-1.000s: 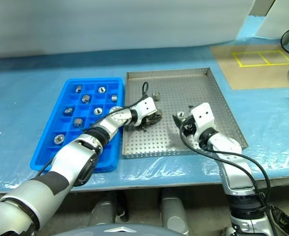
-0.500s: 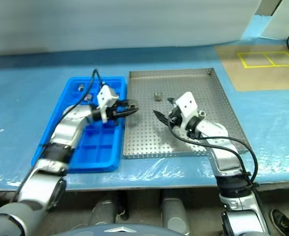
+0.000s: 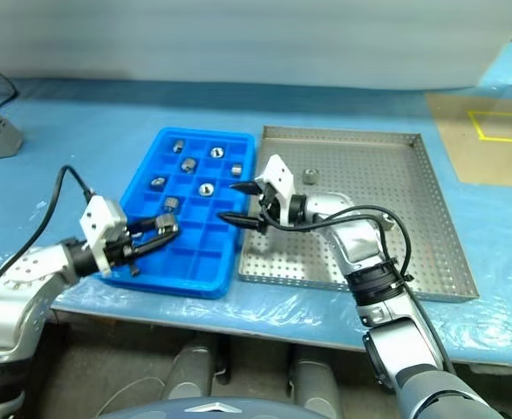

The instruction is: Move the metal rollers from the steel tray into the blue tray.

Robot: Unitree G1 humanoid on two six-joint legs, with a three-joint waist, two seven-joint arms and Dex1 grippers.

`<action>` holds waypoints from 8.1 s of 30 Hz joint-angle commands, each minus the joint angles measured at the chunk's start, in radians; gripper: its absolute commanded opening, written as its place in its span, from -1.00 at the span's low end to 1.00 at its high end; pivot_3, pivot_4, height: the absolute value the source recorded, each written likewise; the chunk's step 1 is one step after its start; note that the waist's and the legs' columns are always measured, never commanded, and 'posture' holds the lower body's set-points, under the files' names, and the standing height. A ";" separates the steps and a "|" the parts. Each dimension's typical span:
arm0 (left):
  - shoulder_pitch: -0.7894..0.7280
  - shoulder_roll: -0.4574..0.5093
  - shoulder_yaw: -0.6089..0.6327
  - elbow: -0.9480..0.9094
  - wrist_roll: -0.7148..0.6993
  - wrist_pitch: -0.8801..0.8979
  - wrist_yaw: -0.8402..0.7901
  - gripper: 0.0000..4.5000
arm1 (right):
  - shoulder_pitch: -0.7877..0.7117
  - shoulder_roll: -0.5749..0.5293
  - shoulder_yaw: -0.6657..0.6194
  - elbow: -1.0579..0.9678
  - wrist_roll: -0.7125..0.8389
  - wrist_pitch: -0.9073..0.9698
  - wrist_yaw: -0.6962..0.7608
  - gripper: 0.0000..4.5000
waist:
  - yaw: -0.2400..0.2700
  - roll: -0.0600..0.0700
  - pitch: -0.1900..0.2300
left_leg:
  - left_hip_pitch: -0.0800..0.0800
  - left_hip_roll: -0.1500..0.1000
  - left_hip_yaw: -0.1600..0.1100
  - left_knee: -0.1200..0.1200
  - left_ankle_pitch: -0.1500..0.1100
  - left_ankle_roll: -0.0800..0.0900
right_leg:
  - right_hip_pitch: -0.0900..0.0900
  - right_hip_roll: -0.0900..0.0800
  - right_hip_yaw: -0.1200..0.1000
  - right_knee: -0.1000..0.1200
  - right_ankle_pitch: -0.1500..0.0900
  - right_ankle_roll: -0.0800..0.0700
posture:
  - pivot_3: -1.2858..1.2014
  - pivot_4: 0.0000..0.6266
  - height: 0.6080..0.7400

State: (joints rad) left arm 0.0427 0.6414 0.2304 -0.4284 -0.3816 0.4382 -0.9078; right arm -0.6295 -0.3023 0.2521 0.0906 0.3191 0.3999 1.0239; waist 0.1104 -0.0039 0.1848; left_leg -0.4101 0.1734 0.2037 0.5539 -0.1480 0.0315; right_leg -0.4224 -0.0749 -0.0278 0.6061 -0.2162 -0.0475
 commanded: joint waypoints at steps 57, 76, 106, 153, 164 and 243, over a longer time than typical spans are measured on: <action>-0.431 -0.146 -0.260 0.154 -0.010 0.024 0.138 0.47 | -0.365 0.088 -0.343 1.017 -0.242 -0.431 -0.714 0.67 | -0.017 -0.002 -0.001 | 0.003 0.002 0.000 0.009 0.005 -0.007 | -0.001 0.002 0.002 0.017 -0.001 -0.004 | 0.11 -0.52 1.00; -0.417 -0.109 -0.281 0.145 0.041 0.013 0.130 0.48 | -0.299 0.101 -0.382 1.044 -0.232 -0.409 -0.707 0.49 | -0.016 -0.001 -0.001 | 0.003 0.002 0.000 0.010 0.005 -0.007 | -0.001 0.002 0.002 0.018 -0.001 -0.004 | 0.09 -0.52 1.00; -0.275 0.135 -0.006 0.166 -0.072 0.010 -0.008 0.48 | -0.107 0.106 -0.068 0.141 -0.071 -0.032 -0.059 -0.25 | -0.002 -0.001 -0.001 | 0.001 0.006 0.000 0.005 0.005 -0.008 | -0.004 0.006 0.002 0.013 -0.002 -0.004 | 0.18 -0.52 1.00; -0.551 -0.092 -0.328 0.450 0.023 -0.141 -0.127 0.48 | 0.280 -0.187 -0.412 -0.058 -0.037 0.054 -0.330 0.75 | -0.075 -0.002 -0.001 | 0.007 0.005 0.001 0.000 0.009 -0.013 | 0.000 0.008 0.003 0.012 -0.002 -0.005 | -0.12 -0.52 1.00; -0.584 -0.113 -0.327 0.501 0.045 -0.169 -0.151 0.48 | 0.285 -0.159 -0.375 0.173 -0.091 -0.036 -0.369 0.75 | -0.092 -0.002 -0.001 | 0.006 0.006 0.001 0.007 0.005 -0.008 | 0.002 0.008 0.003 0.012 -0.002 -0.005 | -0.12 -0.52 1.00; -0.143 0.087 -0.173 0.089 -0.069 -0.028 -0.054 0.48 | 0.076 -0.045 -0.058 -0.046 0.038 0.111 -0.006 0.90 | 0.053 -0.002 -0.001 | 0.025 0.005 0.000 -0.012 0.008 -0.014 | 0.017 0.008 0.003 0.001 -0.007 0.002 | 0.08 -0.52 1.00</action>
State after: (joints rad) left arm -0.0732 0.7339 0.0754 -0.3612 -0.4601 0.4425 -0.9382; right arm -0.5546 -0.3325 0.2592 0.0929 0.3364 0.5135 1.0519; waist 0.1637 -0.0055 0.1837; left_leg -0.3848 0.1782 0.2034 0.5422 -0.1394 0.0173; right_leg -0.4054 -0.0670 -0.0252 0.6076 -0.2232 -0.0452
